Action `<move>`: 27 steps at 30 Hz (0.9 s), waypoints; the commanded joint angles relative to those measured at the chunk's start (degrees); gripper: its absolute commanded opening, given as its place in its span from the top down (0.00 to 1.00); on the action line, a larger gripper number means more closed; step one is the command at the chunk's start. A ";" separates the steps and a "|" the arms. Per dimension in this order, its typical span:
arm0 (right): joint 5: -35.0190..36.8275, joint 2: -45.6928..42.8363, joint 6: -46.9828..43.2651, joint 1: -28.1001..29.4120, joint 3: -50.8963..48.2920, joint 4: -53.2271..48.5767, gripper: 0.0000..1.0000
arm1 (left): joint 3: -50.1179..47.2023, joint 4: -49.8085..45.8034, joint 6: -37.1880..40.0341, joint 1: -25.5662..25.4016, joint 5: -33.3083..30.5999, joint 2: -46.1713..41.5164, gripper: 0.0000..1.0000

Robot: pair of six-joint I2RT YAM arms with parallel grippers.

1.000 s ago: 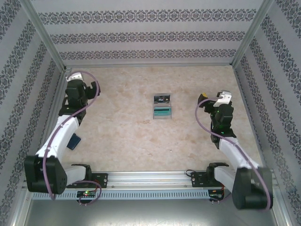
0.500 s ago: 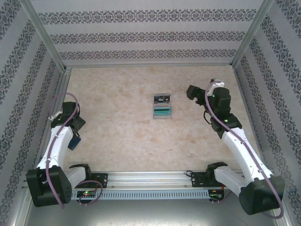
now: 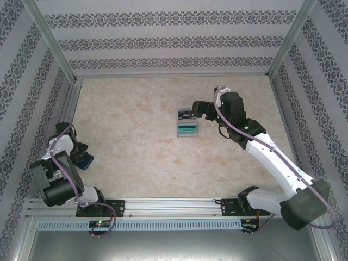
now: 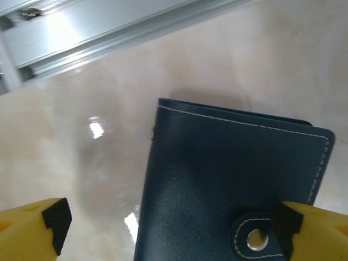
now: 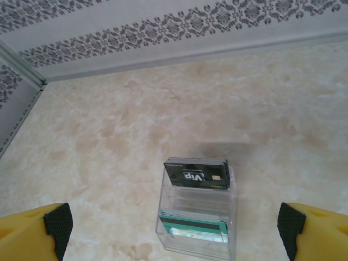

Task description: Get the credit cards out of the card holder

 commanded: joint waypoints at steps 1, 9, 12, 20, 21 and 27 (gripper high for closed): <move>1.92 -1.67 -0.48 1.04 0.91 -1.96 0.02 | -1.43 3.60 1.67 0.35 4.36 2.40 0.06; 4.10 -6.05 0.09 2.51 -2.58 -2.99 0.02 | -3.24 8.60 2.82 -6.86 7.43 2.32 0.11; 4.25 -8.07 0.80 2.86 -4.12 -3.30 0.02 | -6.05 11.85 1.62 -11.77 9.78 0.72 0.14; 4.55 -10.90 1.20 4.46 -4.93 -6.50 0.02 | -14.84 17.67 -9.62 -30.90 10.88 -7.38 0.14; 4.29 -10.97 1.17 4.71 -5.12 -6.80 0.02 | -16.06 18.30 -11.83 -34.11 10.37 -8.60 0.13; 2.55 -10.01 2.71 6.75 -4.99 -9.16 0.02 | -21.18 24.16 -25.01 -51.88 7.01 -13.07 0.14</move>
